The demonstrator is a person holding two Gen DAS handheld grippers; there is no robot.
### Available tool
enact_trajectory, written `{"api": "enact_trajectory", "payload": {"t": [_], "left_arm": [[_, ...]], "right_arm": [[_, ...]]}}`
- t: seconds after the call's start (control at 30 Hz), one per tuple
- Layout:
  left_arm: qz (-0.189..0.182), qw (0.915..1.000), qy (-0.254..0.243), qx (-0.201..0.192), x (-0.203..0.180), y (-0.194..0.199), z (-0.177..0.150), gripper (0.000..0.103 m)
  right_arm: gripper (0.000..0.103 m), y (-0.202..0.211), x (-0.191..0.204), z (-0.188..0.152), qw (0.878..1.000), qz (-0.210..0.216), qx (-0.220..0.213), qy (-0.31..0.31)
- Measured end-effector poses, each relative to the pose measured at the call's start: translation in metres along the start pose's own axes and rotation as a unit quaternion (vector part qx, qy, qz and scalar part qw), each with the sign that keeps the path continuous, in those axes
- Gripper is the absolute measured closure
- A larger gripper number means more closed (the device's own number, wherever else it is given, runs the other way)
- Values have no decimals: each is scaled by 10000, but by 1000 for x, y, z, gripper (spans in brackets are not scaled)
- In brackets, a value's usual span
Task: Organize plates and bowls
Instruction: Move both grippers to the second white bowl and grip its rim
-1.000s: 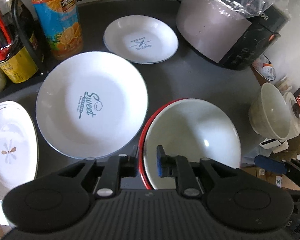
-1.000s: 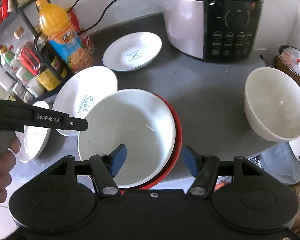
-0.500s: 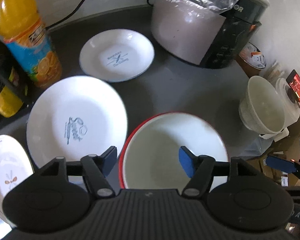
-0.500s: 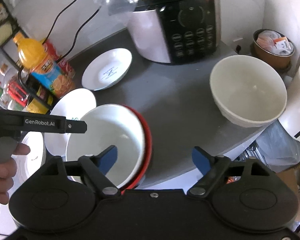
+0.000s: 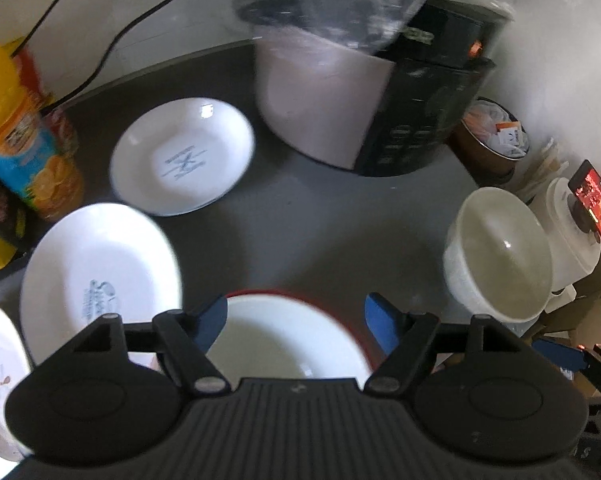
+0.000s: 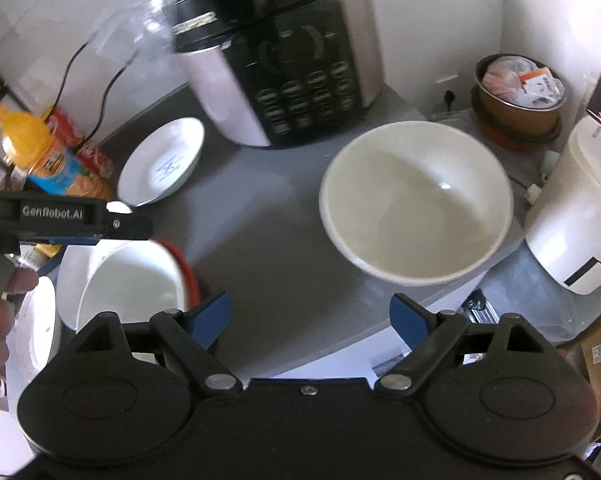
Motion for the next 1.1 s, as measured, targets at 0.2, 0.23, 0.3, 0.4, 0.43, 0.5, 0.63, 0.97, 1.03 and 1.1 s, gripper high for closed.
{"api": "enact_trajectory", "payload": {"t": [0.2,0.23,0.3,0.4,0.43,0.5,0.63,0.97,1.03,1.1], "left_arm": [[113,9999,-77,-43,-32,-10,8,28],[151,9999,-36,-21,-35,-12,9,28],[171,9999,19,12,-39,-15,10,28],[221,9997,39,53,-46,-18,13,28],[218,9997,48,78,-48,-19,13,28],[221,9997,28,110,-53,-21,15,28],[244,9996,-80,96,-65,-25,19,28],[158,9995,-156,211,-87,-39,21,28],[122,9995,-157,239,-89,-41,20,28],[118,9995,-143,246,-90,-44,19,28]], "right_arm": [[17,1,-42,17,9996,-246,-104,-64],[17,-1,-49,19,9995,-279,-90,-90],[17,-3,-61,23,9995,-316,-58,-72],[18,-6,-72,28,9995,-318,0,37],[18,-8,-75,29,9995,-298,31,58],[18,-12,-81,32,9994,-267,106,167],[22,-18,-92,36,9987,-271,220,370],[73,-44,-111,38,9973,-338,482,445],[78,-49,-111,35,9967,-408,544,453],[79,-51,-111,34,9963,-447,542,485]]}}
Point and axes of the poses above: each gripper's, at about its wrist camera, not at the fingertips, and y roughly against the way its jaws point, x to its left, z to its top, the point moved 6 cm from there along -y, roughly the way its jaws point, and after that the axes turned 4 degrees about -x, right-handed, at the moved point
